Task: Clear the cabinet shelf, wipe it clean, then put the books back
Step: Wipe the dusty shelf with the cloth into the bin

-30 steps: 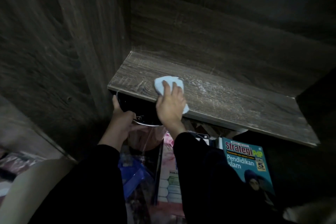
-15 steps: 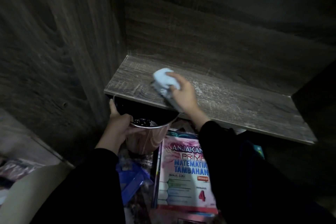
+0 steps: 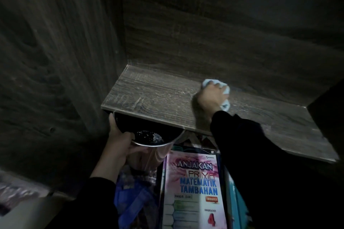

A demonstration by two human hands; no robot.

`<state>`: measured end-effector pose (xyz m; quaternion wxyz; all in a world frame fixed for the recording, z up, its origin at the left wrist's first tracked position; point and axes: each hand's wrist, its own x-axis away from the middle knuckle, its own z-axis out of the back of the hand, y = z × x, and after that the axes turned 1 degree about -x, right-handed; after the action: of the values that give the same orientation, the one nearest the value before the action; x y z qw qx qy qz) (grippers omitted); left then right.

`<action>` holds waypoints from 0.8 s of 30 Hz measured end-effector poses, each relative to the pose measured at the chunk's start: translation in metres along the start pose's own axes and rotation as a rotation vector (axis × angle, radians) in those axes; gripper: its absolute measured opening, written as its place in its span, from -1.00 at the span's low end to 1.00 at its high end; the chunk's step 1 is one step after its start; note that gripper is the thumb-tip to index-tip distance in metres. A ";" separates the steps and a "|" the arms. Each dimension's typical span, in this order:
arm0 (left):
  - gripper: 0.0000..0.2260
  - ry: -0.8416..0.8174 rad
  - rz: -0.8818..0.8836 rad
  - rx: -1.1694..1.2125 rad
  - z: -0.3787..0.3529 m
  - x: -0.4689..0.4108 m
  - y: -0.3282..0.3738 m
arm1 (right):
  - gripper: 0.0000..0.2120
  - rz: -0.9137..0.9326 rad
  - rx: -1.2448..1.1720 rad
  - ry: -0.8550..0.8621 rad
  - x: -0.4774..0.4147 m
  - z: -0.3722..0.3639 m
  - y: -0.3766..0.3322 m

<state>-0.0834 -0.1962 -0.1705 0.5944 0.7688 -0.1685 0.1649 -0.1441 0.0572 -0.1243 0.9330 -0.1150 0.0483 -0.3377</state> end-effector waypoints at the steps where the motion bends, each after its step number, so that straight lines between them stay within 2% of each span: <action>1: -0.21 -0.006 0.005 0.009 0.001 -0.001 0.000 | -0.61 0.022 -0.019 -0.025 0.004 -0.005 -0.022; 3: -0.22 -0.015 0.005 0.015 0.002 -0.001 0.001 | -0.60 0.108 -0.036 -0.049 0.012 -0.013 -0.058; 6: -0.25 -0.020 -0.007 0.024 0.001 0.003 0.004 | -0.58 0.400 -0.070 -0.131 0.019 -0.019 -0.088; 8: -0.26 -0.026 -0.007 0.032 0.001 0.005 0.006 | -0.56 0.561 -0.237 -0.260 0.023 -0.018 -0.096; 9: -0.27 -0.019 -0.003 0.026 0.002 0.005 0.006 | -0.56 0.586 -0.381 -0.356 0.026 -0.015 -0.096; 11: -0.25 -0.010 -0.002 0.021 0.002 0.007 0.007 | -0.59 0.540 -0.685 -0.499 0.030 -0.006 -0.086; 12: -0.25 -0.008 0.000 0.028 0.002 0.007 0.007 | -0.60 0.515 -0.754 -0.468 0.030 -0.001 -0.076; 14: -0.25 -0.001 0.011 0.040 0.003 0.009 0.008 | -0.62 0.465 -0.781 -0.263 0.023 0.004 -0.047; 16: -0.26 0.005 0.020 0.030 0.003 0.010 0.008 | -0.65 0.351 -0.696 0.022 0.010 0.003 -0.010; 18: -0.22 0.004 0.023 0.022 0.004 0.011 0.008 | -0.65 0.158 -0.529 0.207 0.004 0.005 0.019; 21: -0.19 0.002 0.033 0.026 0.003 0.013 0.009 | -0.63 -0.058 -0.268 0.198 0.005 0.004 0.032; 24: -0.20 -0.004 0.034 0.013 0.001 0.014 0.009 | -0.59 -0.012 -0.073 0.108 0.007 -0.007 0.005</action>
<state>-0.0749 -0.2002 -0.1565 0.5862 0.7700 -0.1815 0.1747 -0.1371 0.0553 -0.1323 0.9222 -0.1311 0.1101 -0.3469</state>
